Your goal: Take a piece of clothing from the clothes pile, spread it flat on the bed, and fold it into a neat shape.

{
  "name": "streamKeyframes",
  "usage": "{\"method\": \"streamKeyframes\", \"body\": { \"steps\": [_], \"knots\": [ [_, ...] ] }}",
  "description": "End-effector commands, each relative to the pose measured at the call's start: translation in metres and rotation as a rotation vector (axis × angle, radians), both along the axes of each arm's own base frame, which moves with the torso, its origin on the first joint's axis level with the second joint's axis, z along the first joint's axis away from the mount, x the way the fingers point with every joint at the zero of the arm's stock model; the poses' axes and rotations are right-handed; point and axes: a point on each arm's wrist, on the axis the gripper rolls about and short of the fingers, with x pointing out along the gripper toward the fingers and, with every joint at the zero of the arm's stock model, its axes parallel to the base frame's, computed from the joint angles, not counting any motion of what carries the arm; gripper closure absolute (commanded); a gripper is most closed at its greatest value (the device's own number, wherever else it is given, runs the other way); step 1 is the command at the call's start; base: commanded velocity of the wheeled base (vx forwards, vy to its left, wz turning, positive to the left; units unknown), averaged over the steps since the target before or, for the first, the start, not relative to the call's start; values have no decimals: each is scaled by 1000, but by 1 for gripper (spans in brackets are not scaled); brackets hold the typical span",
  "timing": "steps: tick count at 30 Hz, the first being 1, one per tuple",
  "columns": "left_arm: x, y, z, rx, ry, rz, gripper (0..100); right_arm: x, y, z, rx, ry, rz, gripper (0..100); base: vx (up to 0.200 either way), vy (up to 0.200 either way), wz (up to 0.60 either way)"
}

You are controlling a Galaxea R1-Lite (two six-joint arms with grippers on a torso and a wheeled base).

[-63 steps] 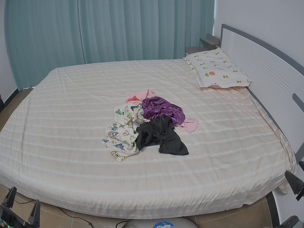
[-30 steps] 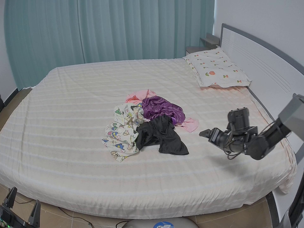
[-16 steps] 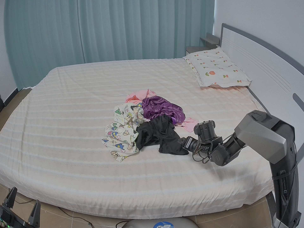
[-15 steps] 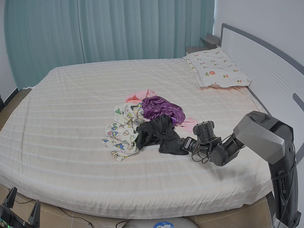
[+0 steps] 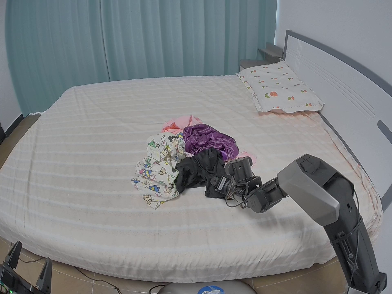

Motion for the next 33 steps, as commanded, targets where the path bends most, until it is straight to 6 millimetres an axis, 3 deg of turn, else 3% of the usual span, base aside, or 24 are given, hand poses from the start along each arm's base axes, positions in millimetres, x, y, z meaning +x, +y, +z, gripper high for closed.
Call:
{"method": "streamKeyframes", "body": {
  "steps": [1,13,19,22,26,30,31,33],
  "knots": [
    [0,0,-4,0,6,0,0,0,11,-11,-6,8,16,100,0,0,0],
    [0,0,-4,0,4,0,0,1,5,-8,-13,25,-9,100,0,0,0],
    [0,0,-4,2,6,0,0,-23,-28,19,-39,96,4,100,0,0,0],
    [0,0,-4,2,4,0,0,-43,-55,31,-79,155,95,100,0,0,0],
    [0,0,-4,2,4,0,0,-55,-63,35,-68,186,158,100,0,0,0],
    [0,0,-4,2,4,0,0,-48,-61,26,-75,140,178,100,0,0,0],
    [0,0,-4,0,4,0,0,-46,-60,23,-76,122,184,0,0,0,0],
    [0,0,-4,0,6,0,0,-41,-58,19,-69,69,192,0,0,0,0]
  ]
}}
